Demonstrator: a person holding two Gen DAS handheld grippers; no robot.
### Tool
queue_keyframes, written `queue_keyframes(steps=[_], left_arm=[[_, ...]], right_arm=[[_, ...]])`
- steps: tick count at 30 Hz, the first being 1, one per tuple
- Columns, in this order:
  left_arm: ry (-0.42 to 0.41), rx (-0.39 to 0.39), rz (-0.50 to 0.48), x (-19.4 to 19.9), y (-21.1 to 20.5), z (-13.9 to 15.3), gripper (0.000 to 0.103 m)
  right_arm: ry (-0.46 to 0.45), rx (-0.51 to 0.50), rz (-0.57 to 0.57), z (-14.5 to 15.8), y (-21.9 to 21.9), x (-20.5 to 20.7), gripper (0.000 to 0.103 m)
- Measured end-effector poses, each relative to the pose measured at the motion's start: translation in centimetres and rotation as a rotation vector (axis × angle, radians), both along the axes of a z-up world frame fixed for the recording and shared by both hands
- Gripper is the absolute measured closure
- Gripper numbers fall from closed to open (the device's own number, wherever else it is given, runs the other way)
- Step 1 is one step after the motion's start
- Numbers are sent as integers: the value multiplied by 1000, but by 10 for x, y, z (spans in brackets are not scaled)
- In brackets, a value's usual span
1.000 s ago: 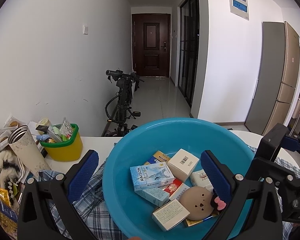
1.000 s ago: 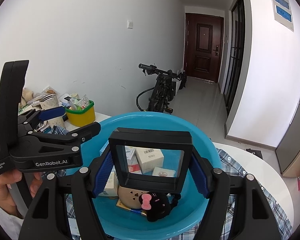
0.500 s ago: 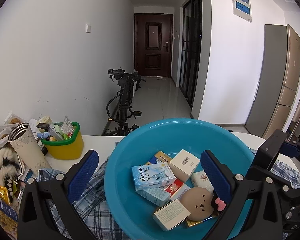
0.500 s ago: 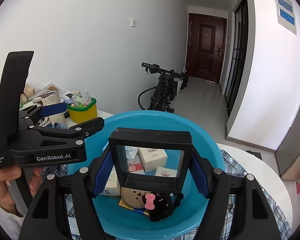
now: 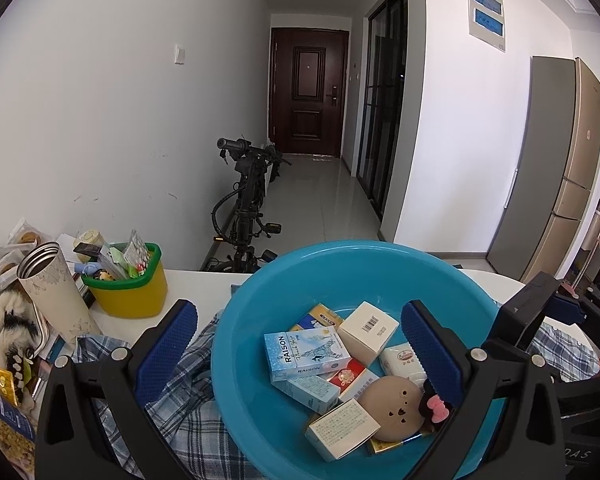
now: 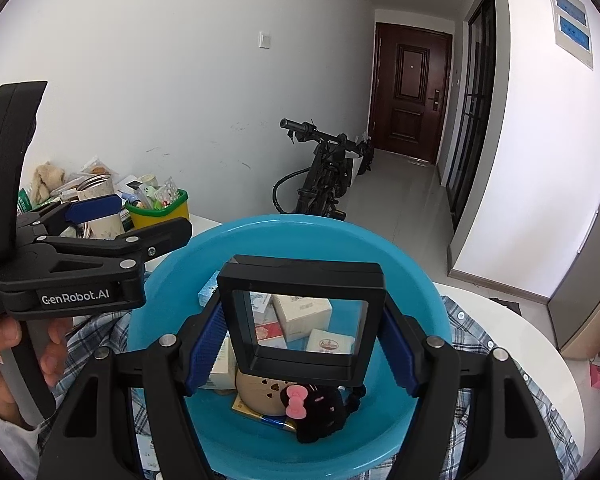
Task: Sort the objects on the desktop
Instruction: 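Lower the black square frame into the basin and open the right tool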
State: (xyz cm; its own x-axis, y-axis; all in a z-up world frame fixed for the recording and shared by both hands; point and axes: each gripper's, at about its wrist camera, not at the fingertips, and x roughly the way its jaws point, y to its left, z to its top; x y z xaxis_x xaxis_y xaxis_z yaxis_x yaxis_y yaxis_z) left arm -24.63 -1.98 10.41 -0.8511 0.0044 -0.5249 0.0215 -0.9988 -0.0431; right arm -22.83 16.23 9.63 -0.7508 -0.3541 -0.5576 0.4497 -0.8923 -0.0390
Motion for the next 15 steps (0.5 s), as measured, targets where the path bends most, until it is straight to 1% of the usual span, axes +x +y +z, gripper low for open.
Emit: queue_keyframes(steps=[4,15], left_arm=[[-4,8,-7,1,0,0,0],[-6,-1,-6,1,1,2,0]], right_arm=[[3,9,-2,-1,-1,1,34],[5,3,-17,0,4,0,34]])
